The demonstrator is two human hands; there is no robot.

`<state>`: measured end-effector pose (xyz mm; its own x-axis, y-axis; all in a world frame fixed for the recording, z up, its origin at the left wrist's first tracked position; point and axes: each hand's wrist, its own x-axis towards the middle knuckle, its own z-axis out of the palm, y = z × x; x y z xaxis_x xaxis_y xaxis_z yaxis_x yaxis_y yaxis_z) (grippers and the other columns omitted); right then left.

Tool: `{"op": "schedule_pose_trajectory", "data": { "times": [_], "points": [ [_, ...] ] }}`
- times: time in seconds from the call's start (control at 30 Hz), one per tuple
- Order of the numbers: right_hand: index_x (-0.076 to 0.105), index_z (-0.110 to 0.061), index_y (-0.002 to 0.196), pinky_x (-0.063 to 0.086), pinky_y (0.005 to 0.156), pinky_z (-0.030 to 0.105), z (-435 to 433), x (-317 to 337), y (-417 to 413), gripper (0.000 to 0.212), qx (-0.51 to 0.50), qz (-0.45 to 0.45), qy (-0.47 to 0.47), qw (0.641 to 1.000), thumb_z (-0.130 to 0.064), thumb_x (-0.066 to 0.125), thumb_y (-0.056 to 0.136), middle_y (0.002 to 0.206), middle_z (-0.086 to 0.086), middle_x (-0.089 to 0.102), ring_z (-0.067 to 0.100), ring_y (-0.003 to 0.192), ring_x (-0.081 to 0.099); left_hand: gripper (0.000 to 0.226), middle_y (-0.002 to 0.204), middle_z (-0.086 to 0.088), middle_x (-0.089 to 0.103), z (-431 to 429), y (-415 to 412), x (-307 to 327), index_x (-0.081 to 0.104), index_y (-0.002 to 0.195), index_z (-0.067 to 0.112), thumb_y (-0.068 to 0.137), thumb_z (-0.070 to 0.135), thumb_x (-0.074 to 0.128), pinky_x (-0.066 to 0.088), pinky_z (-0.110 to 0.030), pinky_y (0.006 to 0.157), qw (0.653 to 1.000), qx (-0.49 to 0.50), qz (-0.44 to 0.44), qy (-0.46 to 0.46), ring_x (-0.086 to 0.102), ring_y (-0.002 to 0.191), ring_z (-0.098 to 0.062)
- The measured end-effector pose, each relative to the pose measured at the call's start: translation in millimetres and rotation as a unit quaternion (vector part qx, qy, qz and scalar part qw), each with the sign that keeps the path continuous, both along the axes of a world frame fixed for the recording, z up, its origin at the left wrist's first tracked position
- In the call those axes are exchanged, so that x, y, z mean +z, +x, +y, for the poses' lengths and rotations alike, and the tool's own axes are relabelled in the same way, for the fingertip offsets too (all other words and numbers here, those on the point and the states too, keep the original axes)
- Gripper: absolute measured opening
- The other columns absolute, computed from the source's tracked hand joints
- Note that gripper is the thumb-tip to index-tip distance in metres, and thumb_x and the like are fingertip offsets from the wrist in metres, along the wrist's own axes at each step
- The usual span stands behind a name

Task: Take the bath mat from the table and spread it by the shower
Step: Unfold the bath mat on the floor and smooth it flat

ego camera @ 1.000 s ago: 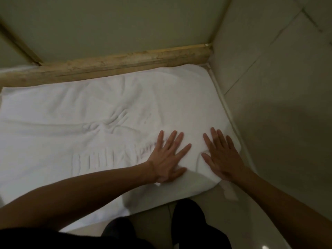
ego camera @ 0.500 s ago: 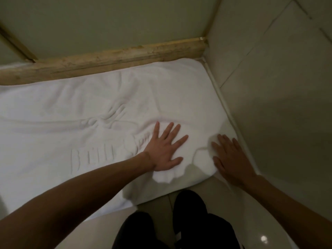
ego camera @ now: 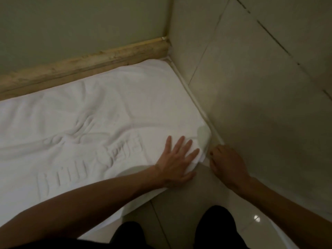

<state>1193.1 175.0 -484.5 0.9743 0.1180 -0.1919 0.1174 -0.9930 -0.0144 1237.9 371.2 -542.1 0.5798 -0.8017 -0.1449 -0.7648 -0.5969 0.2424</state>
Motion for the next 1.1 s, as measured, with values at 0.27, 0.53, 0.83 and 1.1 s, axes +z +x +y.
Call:
{"op": "schedule_pose_trajectory", "data": {
  "times": [0.27, 0.53, 0.83, 1.1],
  "points": [
    [0.071, -0.005, 0.091, 0.052, 0.069, 0.038, 2.6, -10.5, 5.6, 0.019, 0.144, -0.065, 0.057, 0.986, -0.015, 0.057, 0.082, 0.095, 0.015, 0.068, 0.034, 0.081, 0.063, 0.070, 0.161, -0.011, 0.015, -4.6, 2.2, -10.4, 0.011, 0.154, 0.022, 0.094, 0.051, 0.031, -0.002, -0.064, 0.112, 0.999, 0.037, 0.000, -0.012, 0.008, 0.147, -0.036],
    [0.072, -0.010, 0.084, 0.048, 0.063, 0.032, -1.9, -17.9, 8.5, 0.008, 0.205, -0.094, 0.007, 0.974, -0.017, 0.071, 0.079, 0.080, 0.009, 0.067, 0.028, 0.072, 0.063, 0.067, 0.162, -0.008, 0.011, -6.0, -1.3, -14.4, 0.009, 0.155, 0.023, 0.097, 0.051, 0.027, 0.000, -0.063, 0.113, 0.999, 0.043, -0.020, 0.003, 0.005, 0.148, -0.035],
    [0.058, -0.016, 0.065, 0.043, 0.055, 0.030, -26.1, -26.1, 8.6, 0.007, 0.260, -0.113, -0.055, 0.957, -0.011, 0.058, 0.071, 0.067, 0.005, 0.057, 0.024, 0.061, 0.058, 0.068, 0.162, -0.006, 0.009, -4.5, 2.0, -10.8, 0.008, 0.155, 0.024, 0.094, 0.055, 0.014, -0.003, -0.060, 0.114, 0.999, 0.041, -0.014, 0.015, 0.003, 0.148, -0.032],
    [0.068, -0.016, 0.073, 0.047, 0.058, 0.027, 1.8, -24.5, 13.2, 0.015, 0.243, -0.112, -0.057, 0.962, -0.019, 0.080, 0.066, 0.070, 0.003, 0.065, 0.023, 0.063, 0.061, 0.067, 0.163, -0.005, 0.005, -5.1, 2.8, -10.9, 0.003, 0.155, 0.024, 0.096, 0.055, 0.013, -0.005, -0.059, 0.114, 0.999, 0.040, -0.010, 0.016, -0.002, 0.149, -0.030]
  ]
}}
